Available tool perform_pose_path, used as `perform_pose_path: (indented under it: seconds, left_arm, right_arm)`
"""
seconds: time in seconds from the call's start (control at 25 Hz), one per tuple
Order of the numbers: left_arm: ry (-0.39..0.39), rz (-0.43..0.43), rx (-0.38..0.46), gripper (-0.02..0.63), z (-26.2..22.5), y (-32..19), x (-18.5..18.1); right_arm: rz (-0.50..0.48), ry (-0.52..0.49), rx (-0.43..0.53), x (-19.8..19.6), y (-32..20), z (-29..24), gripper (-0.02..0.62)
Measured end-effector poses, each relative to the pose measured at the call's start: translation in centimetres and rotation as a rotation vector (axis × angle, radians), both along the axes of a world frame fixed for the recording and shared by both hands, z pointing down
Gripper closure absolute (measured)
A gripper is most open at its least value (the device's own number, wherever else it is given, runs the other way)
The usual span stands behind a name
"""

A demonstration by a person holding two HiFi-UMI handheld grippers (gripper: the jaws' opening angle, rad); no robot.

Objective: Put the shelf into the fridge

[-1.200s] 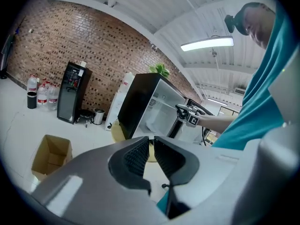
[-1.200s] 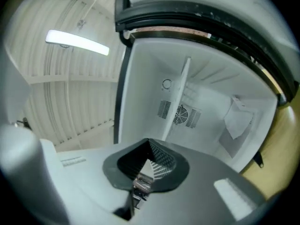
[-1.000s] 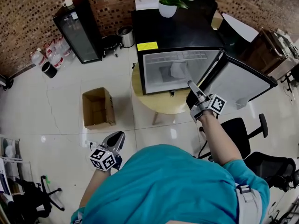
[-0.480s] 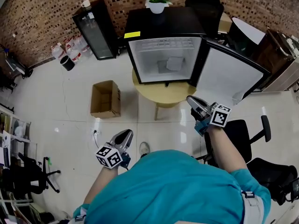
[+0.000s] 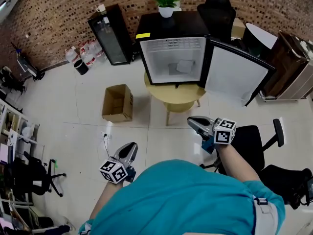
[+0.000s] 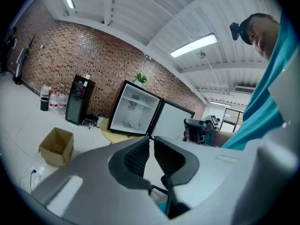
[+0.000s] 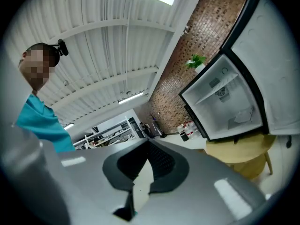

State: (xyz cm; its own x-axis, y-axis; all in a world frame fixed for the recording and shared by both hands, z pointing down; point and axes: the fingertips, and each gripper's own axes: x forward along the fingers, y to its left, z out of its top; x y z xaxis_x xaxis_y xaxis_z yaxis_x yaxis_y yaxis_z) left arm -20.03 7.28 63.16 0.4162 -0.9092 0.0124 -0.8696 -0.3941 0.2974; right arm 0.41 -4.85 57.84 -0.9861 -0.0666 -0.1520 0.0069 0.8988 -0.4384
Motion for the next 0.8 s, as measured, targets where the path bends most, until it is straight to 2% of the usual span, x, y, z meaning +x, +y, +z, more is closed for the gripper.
perform_pose_path:
  seconds: [0.28,0.6,0.68,0.8]
  left_arm:
    - [0.006,0.02,0.077,0.572,-2.3,8.3,-3.5]
    - [0.048,0.097,0.054,0.572,-0.3,16.7,-9.1]
    - [0.057,0.118,0.049,0.574,-0.4,17.9,-9.0]
    - [0.045,0.139,0.068,0.574,-1.2,19.2,-6.5]
  right_arm:
    - [0.023,0.028,0.057,-2.8,9.4,-2.6,0.594]
    - [0.064,0.069,0.082,-9.4,20.1,-3.9,0.594]
    - [0.062,0.087,0.106,-10.0,22.3,-4.1,0.594]
    - [0.06,0.08,0.133,-8.3,24.4,-4.5,0.594]
